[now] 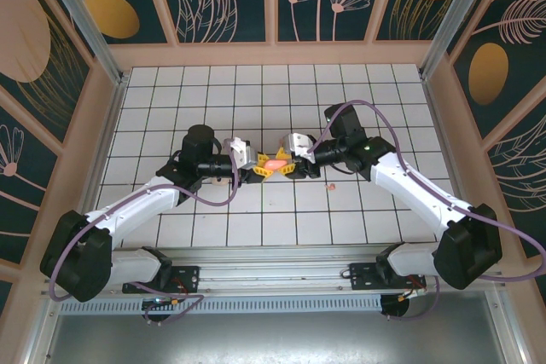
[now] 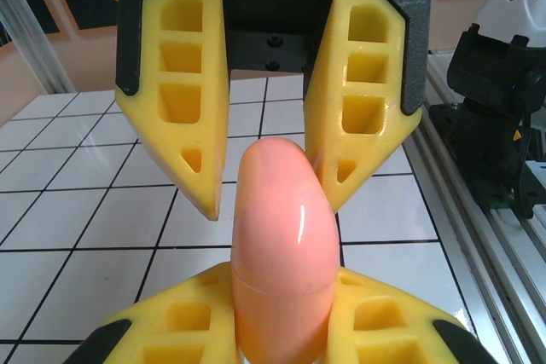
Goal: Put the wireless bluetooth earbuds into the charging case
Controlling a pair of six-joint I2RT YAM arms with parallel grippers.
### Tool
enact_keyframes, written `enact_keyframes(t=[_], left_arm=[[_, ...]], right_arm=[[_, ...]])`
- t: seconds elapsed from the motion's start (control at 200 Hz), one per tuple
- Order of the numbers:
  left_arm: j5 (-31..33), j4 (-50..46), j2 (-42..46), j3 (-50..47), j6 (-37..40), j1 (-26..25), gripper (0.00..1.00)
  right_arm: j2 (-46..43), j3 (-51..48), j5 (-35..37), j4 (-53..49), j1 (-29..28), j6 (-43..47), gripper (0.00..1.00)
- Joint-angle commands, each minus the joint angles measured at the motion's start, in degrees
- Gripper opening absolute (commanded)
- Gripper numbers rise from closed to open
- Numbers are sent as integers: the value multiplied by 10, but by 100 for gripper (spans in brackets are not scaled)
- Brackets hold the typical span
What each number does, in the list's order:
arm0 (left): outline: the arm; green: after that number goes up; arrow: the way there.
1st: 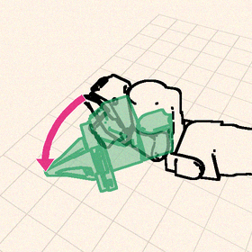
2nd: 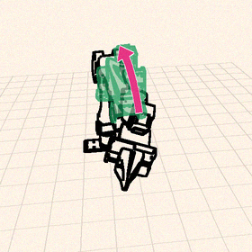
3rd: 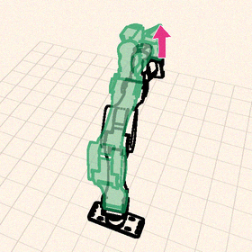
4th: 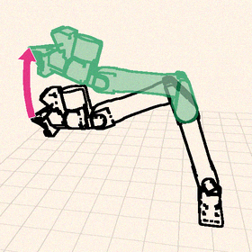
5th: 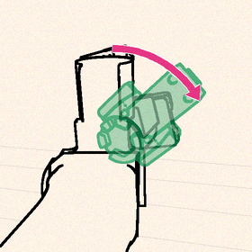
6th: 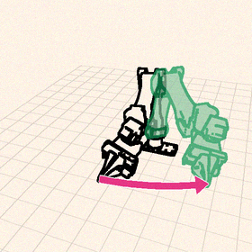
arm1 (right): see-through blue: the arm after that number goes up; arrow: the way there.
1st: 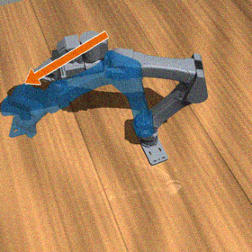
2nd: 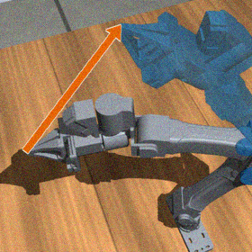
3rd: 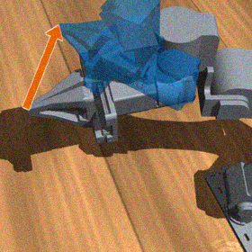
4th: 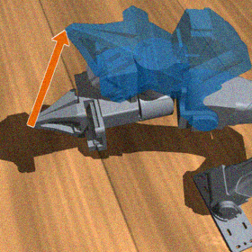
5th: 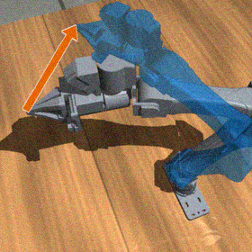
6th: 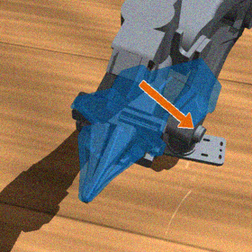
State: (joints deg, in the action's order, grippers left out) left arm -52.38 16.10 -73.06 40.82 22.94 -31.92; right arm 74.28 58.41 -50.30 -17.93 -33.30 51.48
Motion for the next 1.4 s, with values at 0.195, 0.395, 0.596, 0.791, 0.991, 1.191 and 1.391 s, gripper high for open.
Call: enact_keyframes(t=[0.195, 0.395, 0.596, 0.791, 0.991, 1.191, 1.391], left_arm=[[-14, -14, -3, 11, 10, -5, 18], [-13, -16, -9, 11, 11, -8, 18], [-13, -15, -7, 12, 12, -8, 18], [-12, -6, -1, 8, 10, -8, 17], [-2, 85, 6, -27, -37, -8, 17], [37, 291, -23, -99, -150, -8, 16], [49, 420, -85, -123, -232, -8, 14]], right_arm=[[-27, -5, 13, 65, 16, -34, 35], [-44, -18, -8, 94, 33, -50, 35], [-41, -26, -4, 101, 37, -52, 35], [-40, -30, -7, 107, 38, -56, 35], [-48, -39, -18, 120, 46, -75, 35], [-56, -56, -50, 154, 62, -132, 40], [-53, -50, -41, 163, 91, -263, 42]])
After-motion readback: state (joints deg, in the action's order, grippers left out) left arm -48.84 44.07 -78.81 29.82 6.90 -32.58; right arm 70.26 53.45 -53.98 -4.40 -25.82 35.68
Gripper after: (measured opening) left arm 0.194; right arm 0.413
